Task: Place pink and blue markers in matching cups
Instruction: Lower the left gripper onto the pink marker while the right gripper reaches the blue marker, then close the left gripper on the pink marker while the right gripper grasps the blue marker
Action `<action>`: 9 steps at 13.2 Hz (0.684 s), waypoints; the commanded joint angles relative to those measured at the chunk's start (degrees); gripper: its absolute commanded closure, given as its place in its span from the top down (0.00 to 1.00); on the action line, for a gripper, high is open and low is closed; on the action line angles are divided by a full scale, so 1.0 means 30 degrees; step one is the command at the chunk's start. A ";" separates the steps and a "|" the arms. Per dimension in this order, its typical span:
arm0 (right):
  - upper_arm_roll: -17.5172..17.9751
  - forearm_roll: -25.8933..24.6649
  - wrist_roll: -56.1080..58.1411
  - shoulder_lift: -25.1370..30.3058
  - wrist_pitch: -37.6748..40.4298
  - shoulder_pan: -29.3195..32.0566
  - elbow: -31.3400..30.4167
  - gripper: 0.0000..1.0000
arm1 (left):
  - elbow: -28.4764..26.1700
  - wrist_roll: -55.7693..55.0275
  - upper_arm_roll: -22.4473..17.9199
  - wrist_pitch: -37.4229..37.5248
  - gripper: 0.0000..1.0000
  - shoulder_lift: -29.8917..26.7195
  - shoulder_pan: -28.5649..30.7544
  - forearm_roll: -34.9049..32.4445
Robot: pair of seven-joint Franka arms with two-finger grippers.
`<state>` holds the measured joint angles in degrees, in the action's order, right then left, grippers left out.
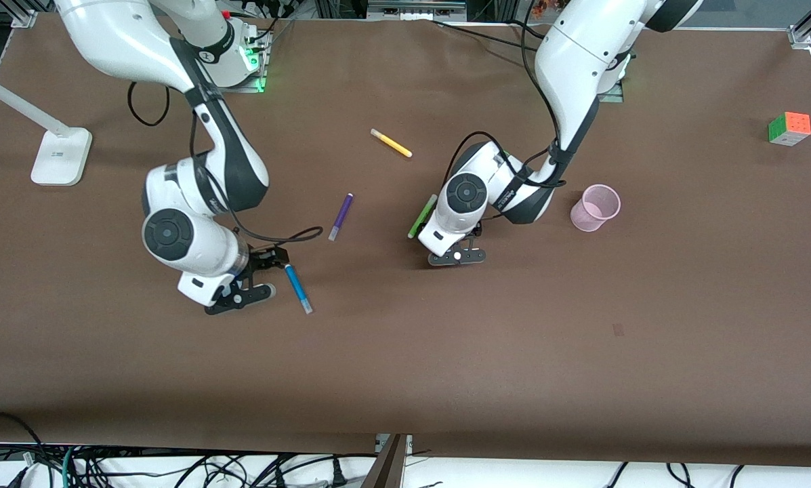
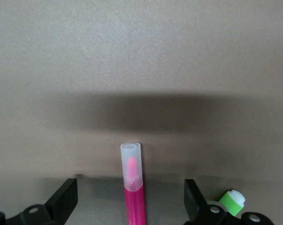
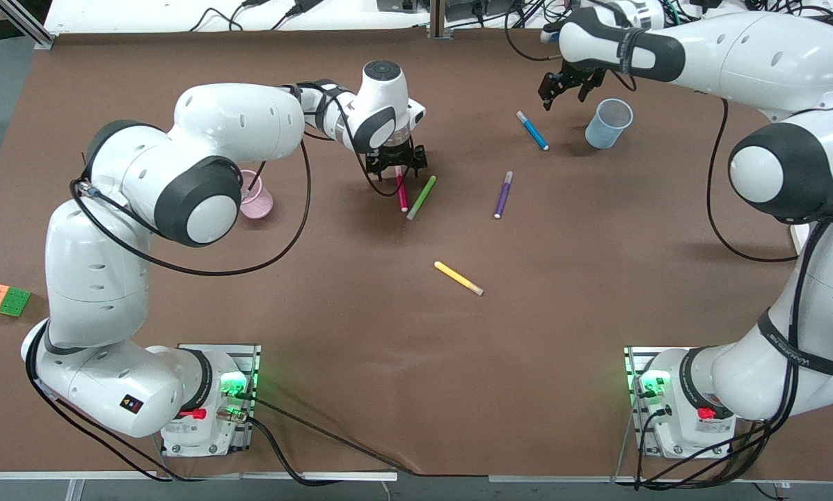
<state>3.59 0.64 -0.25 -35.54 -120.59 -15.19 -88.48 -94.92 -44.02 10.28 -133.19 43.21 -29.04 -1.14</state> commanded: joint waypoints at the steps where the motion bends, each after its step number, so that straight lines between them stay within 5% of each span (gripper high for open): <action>1: -0.0084 0.0079 0.0113 -0.1188 -0.1808 -0.0120 0.0432 1.00 | 0.0351 -0.0472 -0.0264 -0.0048 0.94 0.0129 -0.0280 -0.0412; 3: -0.0084 0.0079 0.0113 -0.1775 -0.3041 -0.0413 0.0432 1.00 | 0.0263 -0.0472 -0.0264 -0.0048 0.55 0.0129 -0.0280 -0.0412; 5: -0.0084 0.0050 -0.0033 -0.2331 -0.3892 -0.0793 0.0432 1.00 | 0.0233 -0.0443 -0.0293 -0.0048 0.05 0.0071 -0.0251 -0.0441; 9: -0.0084 0.0021 -0.0121 -0.3299 -0.5357 -0.1263 0.0432 1.00 | 0.0233 -0.0296 -0.0322 0.0360 0.00 -0.0454 0.0042 -0.0442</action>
<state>3.60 0.64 -0.23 -43.86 -134.97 -18.40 -88.39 -94.42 -44.35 9.72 -133.07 42.94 -28.98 -1.22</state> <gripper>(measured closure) 0.000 0.722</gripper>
